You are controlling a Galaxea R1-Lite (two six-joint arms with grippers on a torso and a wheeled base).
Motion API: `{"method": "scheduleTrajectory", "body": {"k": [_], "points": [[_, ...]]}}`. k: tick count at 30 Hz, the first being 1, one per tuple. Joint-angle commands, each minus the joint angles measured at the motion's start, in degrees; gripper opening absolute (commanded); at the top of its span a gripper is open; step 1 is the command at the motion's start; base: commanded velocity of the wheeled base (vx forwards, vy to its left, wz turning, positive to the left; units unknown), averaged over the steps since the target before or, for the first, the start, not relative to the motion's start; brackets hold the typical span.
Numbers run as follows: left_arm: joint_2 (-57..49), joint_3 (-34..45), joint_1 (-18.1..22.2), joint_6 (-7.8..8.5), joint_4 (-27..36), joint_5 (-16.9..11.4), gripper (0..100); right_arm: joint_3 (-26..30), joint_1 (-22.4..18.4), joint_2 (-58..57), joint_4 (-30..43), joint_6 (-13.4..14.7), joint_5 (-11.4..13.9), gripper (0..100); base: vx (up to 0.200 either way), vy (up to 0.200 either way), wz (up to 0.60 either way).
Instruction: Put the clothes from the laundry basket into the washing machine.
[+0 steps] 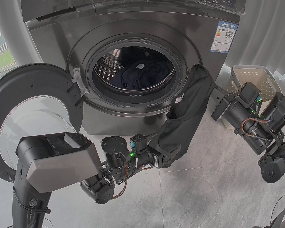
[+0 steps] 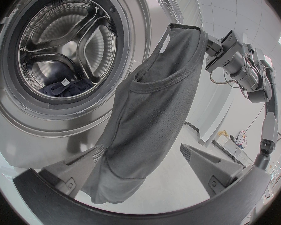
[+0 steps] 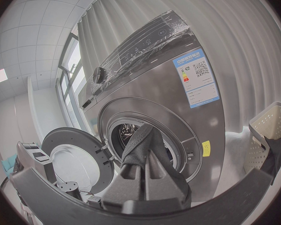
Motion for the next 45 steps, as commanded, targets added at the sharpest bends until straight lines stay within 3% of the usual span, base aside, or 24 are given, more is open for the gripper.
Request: {"method": "scheduleTrajectory", "body": {"k": [1, 14, 26, 27, 39, 45], "points": [[0.67, -0.47, -0.09, -0.01, -0.01, 0.03, 100, 0.01, 0.06, 0.13, -0.04, 0.02, 0.02, 0, 0.0, 0.0, 0.0], [1.64, -0.91, -0.62, 0.17, -0.01, -0.06, 100, 0.1, -0.03, 0.13, -0.04, 0.02, 0.02, 0, 0.0, 0.0, 0.0], [5.77, -6.71, -1.06, -0.01, -0.01, 0.65, 100, 0.01, -0.29, 0.13, -0.04, 0.02, 0.11, 0, 0.0, 0.0, 0.0], [6.12, -6.97, -1.06, 0.08, -0.01, 0.82, 0, 0.01, -0.29, 0.13, -0.12, 0.02, 0.11, 0, 0.0, 0.0, 0.0], [5.42, -8.03, -0.79, -0.01, -0.1, 0.91, 0, 0.1, -0.64, 0.04, -0.04, 0.02, 0.11, 0, 0.0, 0.0, 0.0], [-4.42, 0.32, -0.53, 0.08, -0.01, 0.56, 0, 0.18, -0.64, 0.13, -0.12, 0.02, 0.11, 0, 0.0, 0.0, 0.0]]}}
